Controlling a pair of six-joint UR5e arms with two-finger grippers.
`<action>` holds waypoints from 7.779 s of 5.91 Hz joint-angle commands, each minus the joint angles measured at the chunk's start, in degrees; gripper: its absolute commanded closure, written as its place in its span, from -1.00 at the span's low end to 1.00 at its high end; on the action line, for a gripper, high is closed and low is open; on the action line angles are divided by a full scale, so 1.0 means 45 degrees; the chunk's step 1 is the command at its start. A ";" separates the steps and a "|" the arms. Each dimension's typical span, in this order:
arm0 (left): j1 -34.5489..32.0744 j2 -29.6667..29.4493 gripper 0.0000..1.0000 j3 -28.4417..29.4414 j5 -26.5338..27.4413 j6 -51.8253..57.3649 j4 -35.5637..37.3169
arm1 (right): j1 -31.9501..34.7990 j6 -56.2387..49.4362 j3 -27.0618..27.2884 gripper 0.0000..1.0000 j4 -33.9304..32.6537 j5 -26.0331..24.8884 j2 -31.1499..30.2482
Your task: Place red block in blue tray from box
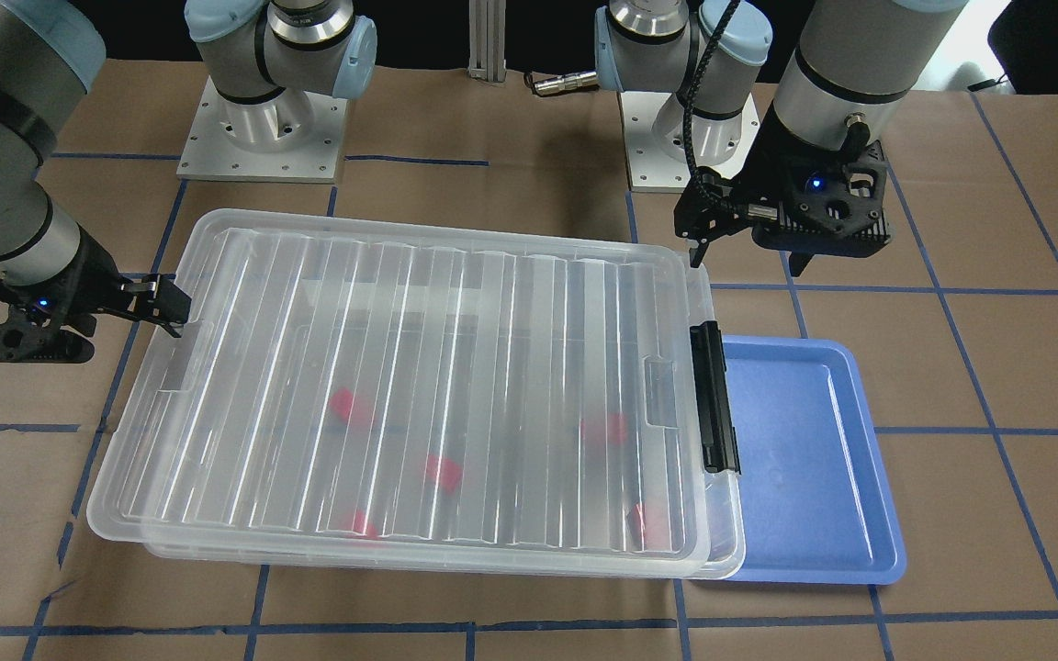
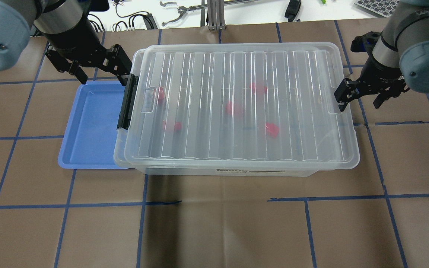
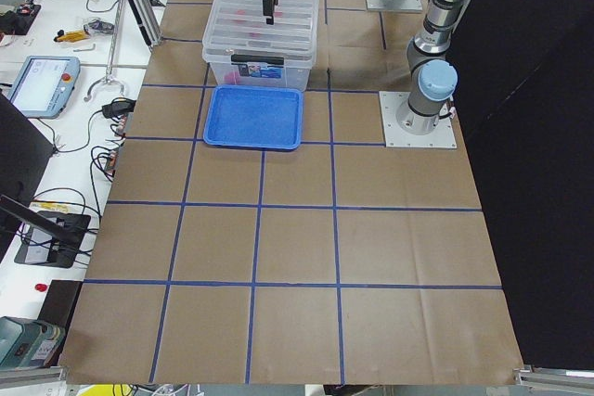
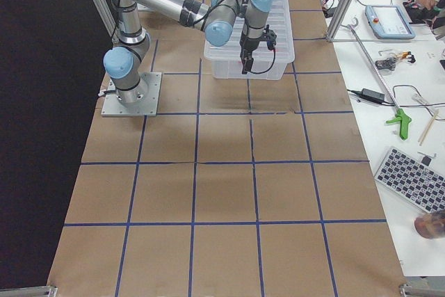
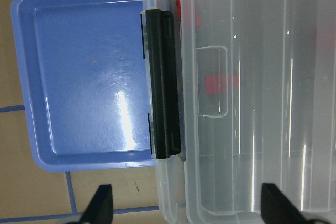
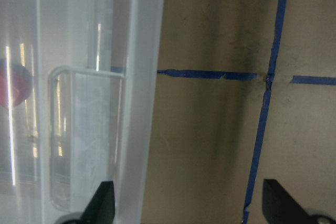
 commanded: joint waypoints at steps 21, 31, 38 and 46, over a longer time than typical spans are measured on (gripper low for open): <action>-0.0019 -0.0388 -0.99 -0.0308 -0.0077 0.0588 0.1170 | 0.0730 0.3755 -0.4647 -1.00 0.4882 0.0162 -0.0789; -0.0800 -0.0020 -0.97 -0.2742 -0.0117 1.1018 0.2546 | 0.3262 0.6449 -0.5205 -1.00 0.5324 0.1161 -0.0572; -0.1502 -0.2724 -0.85 -0.2927 -0.0196 1.7189 0.6492 | 0.3262 0.6391 -0.5128 -1.00 0.5208 0.1163 -0.0612; -0.1503 -0.5075 -0.83 -0.3121 -0.0254 1.7111 0.6930 | 0.3262 0.6371 -0.5049 -1.00 0.5129 0.1085 -0.0631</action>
